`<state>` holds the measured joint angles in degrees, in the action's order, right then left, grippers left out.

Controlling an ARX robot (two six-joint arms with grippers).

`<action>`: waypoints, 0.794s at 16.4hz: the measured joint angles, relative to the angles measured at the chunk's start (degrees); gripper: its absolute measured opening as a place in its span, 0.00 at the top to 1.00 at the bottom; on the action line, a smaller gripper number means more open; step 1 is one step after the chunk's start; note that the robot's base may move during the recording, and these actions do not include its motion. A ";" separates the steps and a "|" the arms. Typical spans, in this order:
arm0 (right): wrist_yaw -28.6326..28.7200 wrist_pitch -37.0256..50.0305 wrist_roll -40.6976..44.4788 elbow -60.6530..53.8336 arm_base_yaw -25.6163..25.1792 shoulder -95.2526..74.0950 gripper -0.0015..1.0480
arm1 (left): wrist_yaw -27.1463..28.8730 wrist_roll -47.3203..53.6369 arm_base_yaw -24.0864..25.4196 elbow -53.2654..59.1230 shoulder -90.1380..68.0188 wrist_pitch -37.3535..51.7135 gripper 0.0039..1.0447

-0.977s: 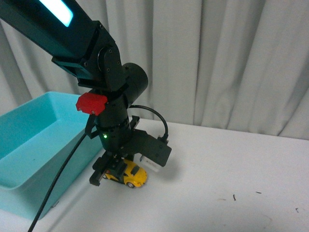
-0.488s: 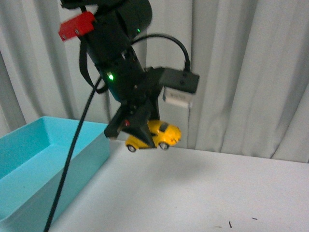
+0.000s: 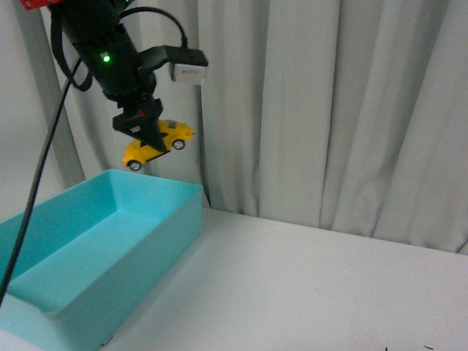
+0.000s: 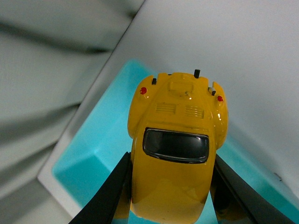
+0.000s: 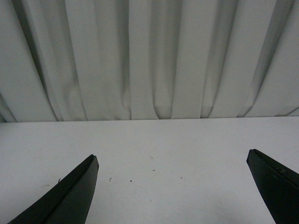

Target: Wind up and store yellow beetle toy

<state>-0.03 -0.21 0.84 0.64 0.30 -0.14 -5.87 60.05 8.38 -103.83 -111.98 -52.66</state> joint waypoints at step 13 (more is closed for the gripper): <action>0.00 0.02 0.00 0.00 0.00 0.00 0.06 | 17.00 -24.85 8.15 6.86 -14.23 13.60 0.62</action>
<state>-0.03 -0.19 0.84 0.64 0.30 -0.14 11.14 35.20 16.53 -96.97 -126.21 -39.07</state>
